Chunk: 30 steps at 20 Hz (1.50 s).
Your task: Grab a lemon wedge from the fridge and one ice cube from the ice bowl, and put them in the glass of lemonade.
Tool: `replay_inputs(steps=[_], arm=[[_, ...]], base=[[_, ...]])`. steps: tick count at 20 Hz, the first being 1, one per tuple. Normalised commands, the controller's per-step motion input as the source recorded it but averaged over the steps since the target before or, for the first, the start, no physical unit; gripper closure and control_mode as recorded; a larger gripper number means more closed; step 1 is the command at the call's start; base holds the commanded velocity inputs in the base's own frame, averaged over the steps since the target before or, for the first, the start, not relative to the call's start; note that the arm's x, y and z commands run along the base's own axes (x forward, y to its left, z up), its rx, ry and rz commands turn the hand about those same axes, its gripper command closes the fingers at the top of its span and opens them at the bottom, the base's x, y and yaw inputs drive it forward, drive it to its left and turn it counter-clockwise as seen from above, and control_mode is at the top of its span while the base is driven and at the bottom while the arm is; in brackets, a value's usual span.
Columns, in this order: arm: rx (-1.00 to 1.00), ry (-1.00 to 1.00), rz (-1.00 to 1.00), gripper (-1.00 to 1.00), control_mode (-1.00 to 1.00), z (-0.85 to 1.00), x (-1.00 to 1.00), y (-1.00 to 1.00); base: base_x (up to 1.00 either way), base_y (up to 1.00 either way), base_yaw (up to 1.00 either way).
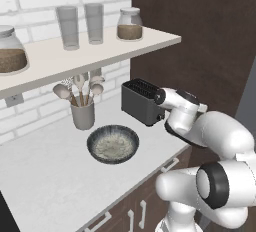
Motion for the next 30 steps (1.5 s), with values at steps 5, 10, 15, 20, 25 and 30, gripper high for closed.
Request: replay_inputs(steps=[5,10,15,20,25,30], arm=[[0.0,0.0,0.01,1.0,-1.0,-0.09,0.18,0.0],[0.0,0.0,0.03,1.0,-1.0,-0.2,0.22,-0.05],[-0.02,0.0,0.03,1.0,-1.0,-0.26,0.24,-0.06],[-0.03,0.0,0.02,1.0,-1.0,-0.22,0.21,0.0],[-0.02,0.0,0.0,1.0,-1.0,-0.18,0.05,0.0],[-0.01,0.0,0.0,1.0,-1.0,-0.06,0.19,-0.03]], base=[[0.0,0.0,0.0],[0.0,0.0,0.0],[0.0,0.0,0.0],[0.0,0.0,0.0],[0.0,0.0,0.0],[0.0,0.0,0.0]])
